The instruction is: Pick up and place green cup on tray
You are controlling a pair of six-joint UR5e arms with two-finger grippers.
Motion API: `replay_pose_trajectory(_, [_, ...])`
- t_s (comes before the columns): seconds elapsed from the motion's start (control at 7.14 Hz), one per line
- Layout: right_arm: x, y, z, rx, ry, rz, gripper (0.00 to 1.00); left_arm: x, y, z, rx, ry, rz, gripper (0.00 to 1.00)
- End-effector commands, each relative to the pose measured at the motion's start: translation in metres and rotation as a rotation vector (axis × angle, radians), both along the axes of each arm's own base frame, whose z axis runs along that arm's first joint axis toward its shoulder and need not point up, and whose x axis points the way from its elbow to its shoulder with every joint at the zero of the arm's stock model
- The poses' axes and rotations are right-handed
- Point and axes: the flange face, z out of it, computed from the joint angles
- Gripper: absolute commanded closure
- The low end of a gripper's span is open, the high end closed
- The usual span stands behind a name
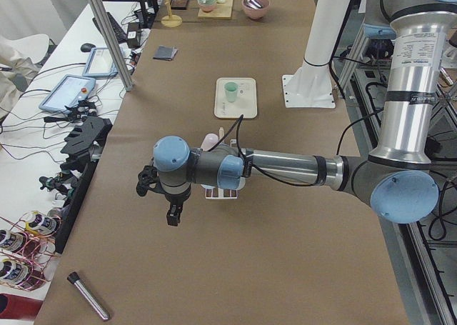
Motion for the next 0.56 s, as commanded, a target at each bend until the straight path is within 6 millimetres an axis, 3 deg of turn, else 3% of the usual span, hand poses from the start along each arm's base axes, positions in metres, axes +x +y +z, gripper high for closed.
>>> replay_pose_trajectory(0.0, [0.0000,0.0005,0.0010,-0.002,0.000,0.000,0.00,-0.0002,0.0192,0.0235,-0.043,-0.001,0.003,0.02])
replay_pose_trajectory(0.42, [-0.0001,0.0006,0.0016,-0.003,-0.002,0.000,0.00,-0.0049,0.0215,0.0243,-0.049,-0.002,-0.007,0.02])
